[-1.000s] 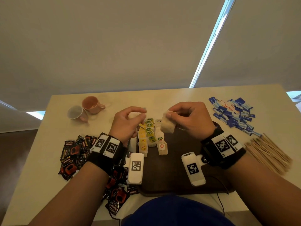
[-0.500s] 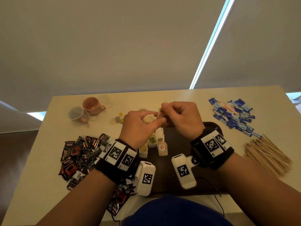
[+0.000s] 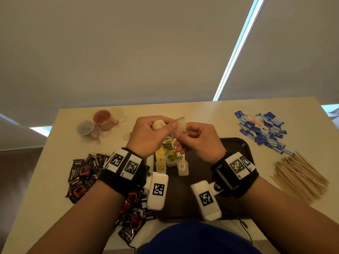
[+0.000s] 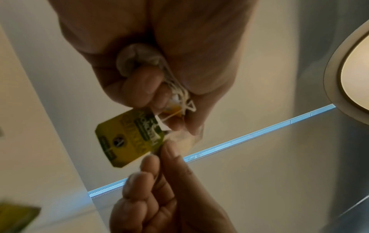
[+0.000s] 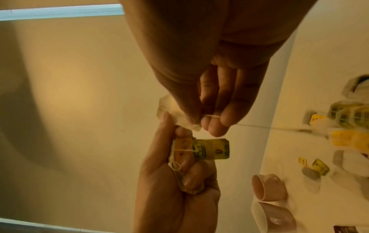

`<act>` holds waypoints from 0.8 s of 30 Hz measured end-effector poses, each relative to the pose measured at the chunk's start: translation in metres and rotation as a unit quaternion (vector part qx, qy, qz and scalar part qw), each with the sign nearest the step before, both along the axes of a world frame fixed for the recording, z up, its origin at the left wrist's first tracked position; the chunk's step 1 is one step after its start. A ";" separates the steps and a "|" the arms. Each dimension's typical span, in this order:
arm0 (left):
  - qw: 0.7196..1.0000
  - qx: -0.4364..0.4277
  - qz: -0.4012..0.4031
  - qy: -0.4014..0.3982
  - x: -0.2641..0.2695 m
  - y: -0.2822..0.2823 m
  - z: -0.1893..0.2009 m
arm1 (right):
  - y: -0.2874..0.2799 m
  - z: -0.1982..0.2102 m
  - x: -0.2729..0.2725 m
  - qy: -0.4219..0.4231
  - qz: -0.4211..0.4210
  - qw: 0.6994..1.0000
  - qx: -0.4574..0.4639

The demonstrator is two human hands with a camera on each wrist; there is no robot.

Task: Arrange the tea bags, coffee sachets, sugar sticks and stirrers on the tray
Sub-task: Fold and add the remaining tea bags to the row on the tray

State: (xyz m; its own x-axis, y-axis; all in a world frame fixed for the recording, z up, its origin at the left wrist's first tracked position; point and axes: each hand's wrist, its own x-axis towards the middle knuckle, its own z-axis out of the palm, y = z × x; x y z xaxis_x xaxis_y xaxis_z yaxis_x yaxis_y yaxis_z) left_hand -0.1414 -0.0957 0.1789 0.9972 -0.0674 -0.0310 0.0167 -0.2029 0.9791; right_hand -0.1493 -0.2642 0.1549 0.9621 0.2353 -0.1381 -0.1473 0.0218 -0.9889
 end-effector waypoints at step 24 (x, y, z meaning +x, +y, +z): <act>0.998 -0.054 0.004 0.024 0.015 0.003 0.006 | -0.007 -0.032 -0.011 0.095 0.150 0.984 0.009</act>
State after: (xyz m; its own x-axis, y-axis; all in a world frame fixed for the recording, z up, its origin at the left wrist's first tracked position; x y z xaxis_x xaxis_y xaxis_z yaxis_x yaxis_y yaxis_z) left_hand -0.1261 -0.0930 0.1852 0.9953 -0.0652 -0.0711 0.0647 -0.0950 0.9934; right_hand -0.1605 -0.2716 0.1225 0.8059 0.5086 -0.3031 -0.3327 -0.0344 -0.9424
